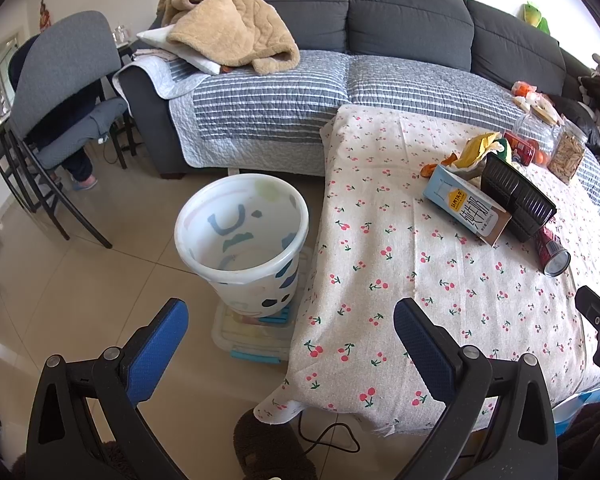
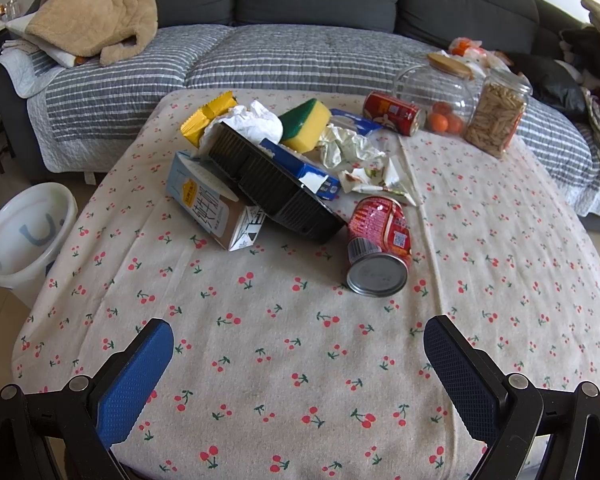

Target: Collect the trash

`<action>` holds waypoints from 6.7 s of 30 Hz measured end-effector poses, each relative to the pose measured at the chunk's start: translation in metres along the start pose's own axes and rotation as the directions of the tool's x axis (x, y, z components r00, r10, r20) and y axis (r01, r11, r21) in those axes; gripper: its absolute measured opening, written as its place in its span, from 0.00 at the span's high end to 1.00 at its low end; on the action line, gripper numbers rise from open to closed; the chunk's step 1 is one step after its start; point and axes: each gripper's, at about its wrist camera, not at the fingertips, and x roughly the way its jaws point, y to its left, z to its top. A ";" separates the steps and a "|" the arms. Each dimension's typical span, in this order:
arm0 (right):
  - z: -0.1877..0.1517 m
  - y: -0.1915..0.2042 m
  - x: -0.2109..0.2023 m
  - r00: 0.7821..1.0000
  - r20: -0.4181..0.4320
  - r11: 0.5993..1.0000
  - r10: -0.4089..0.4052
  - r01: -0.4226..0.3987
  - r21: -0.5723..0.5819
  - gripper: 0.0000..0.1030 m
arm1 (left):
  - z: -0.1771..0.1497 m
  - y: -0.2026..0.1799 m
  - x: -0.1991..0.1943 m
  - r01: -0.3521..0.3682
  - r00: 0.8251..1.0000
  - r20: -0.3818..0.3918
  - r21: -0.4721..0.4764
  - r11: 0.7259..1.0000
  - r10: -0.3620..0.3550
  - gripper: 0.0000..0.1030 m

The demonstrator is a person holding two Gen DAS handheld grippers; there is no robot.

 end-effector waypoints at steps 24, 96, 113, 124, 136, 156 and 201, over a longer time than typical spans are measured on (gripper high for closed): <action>0.002 -0.001 -0.004 1.000 0.000 1.000 -0.007 0.007 0.004 0.00 | -0.001 -0.001 0.001 -0.003 1.000 -0.002 0.000 1.000 0.003 0.00; 0.070 -0.103 0.172 0.832 -0.479 0.953 0.281 -0.182 0.244 0.37 | 0.151 -0.065 0.120 0.407 0.895 -0.153 -0.111 0.907 -0.420 0.90; 0.104 -0.083 0.088 0.915 -0.250 0.940 0.318 -0.269 0.209 0.37 | 0.111 0.057 0.120 0.263 0.945 -0.147 -0.190 0.946 -0.292 0.90; 0.115 -0.007 0.075 0.886 -0.218 0.912 0.409 -0.388 0.130 0.37 | 0.097 0.102 0.161 0.130 0.958 -0.224 -0.219 0.967 -0.179 0.73; 0.112 0.105 0.102 0.831 -0.289 0.872 0.475 -0.489 0.025 0.37 | 0.082 0.137 0.146 -0.014 0.977 -0.214 -0.158 0.987 -0.020 0.10; 0.092 0.272 0.184 0.780 -0.354 0.822 0.515 -0.567 -0.053 0.36 | 0.053 0.193 0.145 -0.103 0.966 -0.248 -0.125 0.987 0.069 0.01; 0.119 -0.083 0.084 0.956 -0.195 0.969 0.218 -0.189 0.157 0.10 | 0.106 -0.085 0.117 0.228 0.951 -0.250 0.173 0.958 -0.181 0.01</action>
